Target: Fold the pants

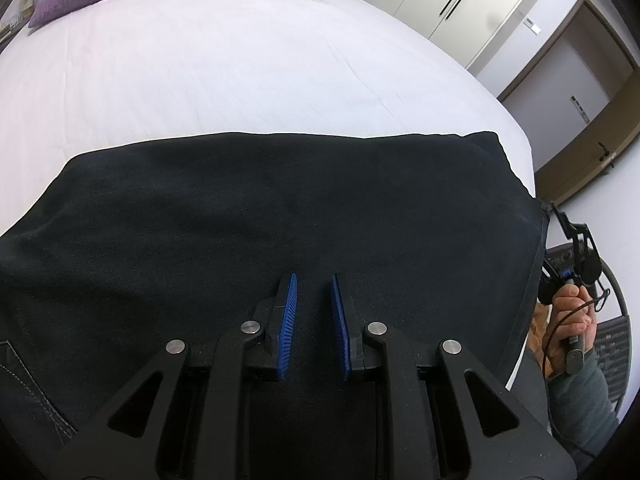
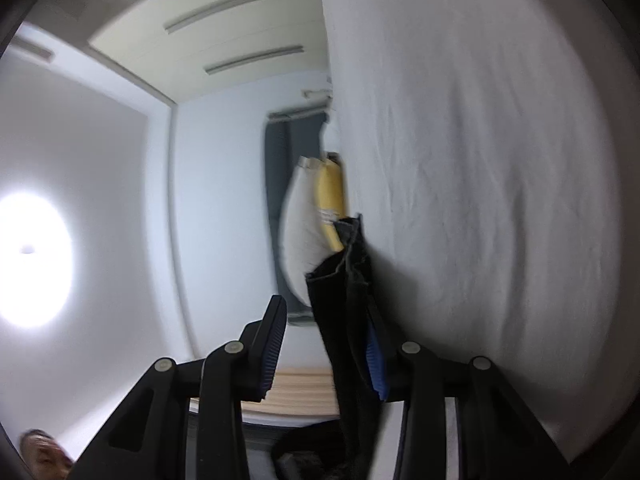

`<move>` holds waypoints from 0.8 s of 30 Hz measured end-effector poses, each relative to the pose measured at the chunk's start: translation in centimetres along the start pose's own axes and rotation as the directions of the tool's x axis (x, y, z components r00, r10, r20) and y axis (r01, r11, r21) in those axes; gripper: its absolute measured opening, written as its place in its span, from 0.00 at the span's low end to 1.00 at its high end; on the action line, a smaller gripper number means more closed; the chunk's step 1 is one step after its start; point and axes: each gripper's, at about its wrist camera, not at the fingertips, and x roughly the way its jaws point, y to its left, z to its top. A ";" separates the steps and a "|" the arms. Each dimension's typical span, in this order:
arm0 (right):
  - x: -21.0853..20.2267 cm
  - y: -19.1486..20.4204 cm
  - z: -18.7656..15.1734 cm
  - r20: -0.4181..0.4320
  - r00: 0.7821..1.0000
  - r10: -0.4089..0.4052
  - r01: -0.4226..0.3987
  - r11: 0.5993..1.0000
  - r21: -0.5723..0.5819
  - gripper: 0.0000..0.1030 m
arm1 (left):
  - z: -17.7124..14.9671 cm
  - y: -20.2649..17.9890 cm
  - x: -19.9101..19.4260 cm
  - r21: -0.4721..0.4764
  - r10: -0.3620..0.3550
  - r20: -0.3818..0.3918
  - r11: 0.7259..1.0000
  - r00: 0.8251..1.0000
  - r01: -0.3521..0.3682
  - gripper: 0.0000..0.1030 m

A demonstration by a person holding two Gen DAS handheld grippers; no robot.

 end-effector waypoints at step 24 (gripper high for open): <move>7.9 13.5 -5.1 0.146 0.849 -0.507 0.498 0.680 -0.538 0.06 | -0.8 1.7 -0.1 -0.071 -0.071 0.029 0.995 0.997 0.073 0.17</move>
